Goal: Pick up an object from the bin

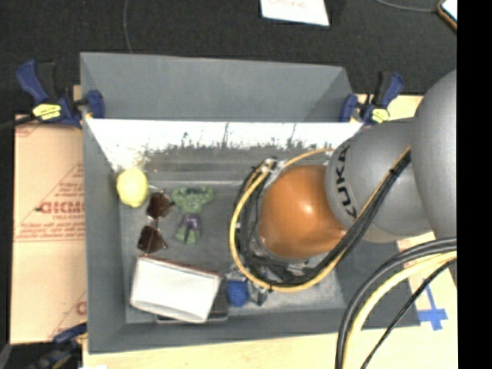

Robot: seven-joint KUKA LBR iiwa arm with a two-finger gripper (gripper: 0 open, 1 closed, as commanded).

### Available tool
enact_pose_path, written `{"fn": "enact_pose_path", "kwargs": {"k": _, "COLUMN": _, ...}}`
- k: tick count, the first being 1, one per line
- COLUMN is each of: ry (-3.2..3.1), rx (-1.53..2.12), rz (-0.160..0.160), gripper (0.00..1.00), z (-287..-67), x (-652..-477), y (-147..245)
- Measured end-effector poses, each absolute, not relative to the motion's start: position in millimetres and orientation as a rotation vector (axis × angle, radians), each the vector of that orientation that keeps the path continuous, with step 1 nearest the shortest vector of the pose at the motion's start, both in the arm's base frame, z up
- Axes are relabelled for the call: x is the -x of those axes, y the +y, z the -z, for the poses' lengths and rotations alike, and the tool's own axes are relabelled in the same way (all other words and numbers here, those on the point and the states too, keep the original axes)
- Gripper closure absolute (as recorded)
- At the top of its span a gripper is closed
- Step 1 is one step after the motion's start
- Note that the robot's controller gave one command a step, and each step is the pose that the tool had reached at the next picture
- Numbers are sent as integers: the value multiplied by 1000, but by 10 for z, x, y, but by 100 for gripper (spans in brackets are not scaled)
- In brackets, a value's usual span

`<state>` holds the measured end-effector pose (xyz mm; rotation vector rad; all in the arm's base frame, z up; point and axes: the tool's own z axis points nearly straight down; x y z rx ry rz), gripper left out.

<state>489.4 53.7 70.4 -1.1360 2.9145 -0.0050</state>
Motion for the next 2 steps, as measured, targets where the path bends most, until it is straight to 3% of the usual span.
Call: {"fn": "enact_pose_path", "kwargs": {"k": 2, "ry": 2914, "rx": 1136, "rz": 5, "gripper": 100, "z": -705, "x": -4895, "y": 536}}
